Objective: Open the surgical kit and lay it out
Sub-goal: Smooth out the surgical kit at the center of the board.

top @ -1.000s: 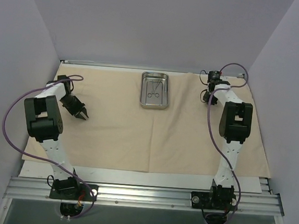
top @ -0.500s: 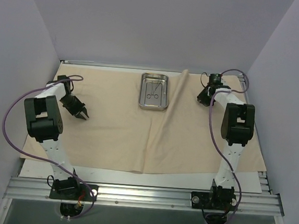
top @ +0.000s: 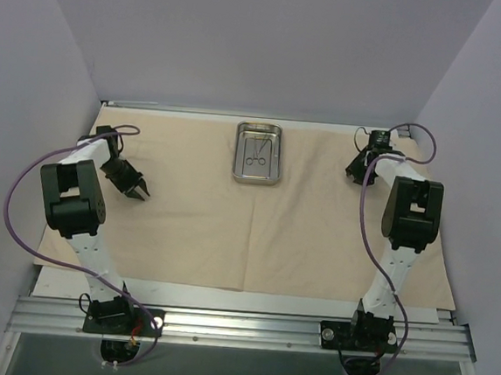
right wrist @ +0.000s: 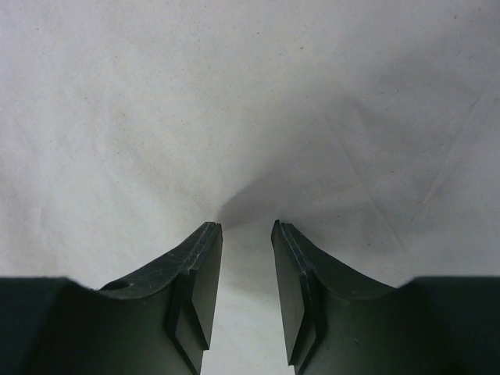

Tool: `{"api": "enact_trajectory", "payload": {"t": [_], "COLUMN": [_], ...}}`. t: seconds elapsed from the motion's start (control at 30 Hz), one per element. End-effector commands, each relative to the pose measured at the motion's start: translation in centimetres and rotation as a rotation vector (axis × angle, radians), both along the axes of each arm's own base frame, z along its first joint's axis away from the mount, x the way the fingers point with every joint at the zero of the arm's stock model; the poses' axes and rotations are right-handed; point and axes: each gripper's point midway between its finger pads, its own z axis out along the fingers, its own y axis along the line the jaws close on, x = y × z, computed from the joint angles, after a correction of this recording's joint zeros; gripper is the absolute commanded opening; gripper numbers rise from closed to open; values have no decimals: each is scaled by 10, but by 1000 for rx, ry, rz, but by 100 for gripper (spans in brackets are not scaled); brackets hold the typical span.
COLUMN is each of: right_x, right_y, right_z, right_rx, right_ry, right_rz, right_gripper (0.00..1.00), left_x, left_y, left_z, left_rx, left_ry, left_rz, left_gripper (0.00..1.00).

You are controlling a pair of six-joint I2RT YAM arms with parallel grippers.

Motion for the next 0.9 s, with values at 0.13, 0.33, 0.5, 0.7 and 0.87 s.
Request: {"api": "enact_trajectory", "payload": {"t": [0.13,0.33,0.5,0.7,0.87], "right_x": [-25,-2,-19,-26,-28], "right_y": [-43,-6,-11,-43,-66], "right_z": [1,30,-2,-34,-52], "right_rx": [-202,-222,-232,-247,-251], "right_ry": [213,144,235,301,344], "right_rz": [10,117,111,72,51], "right_gripper": [40,55,57,60,62], "left_x": [25,35,32,8,-16], "left_y": [4,3,2,1,4], "left_z": [41,48,24,-7,-23], "left_rx": [52,75,51,-47,-83], "left_ry": [-148,-181,-119,-71,-12], "left_rz": [-52,-73,-51,39,81], "left_gripper": [35,43,46,47,47]}}
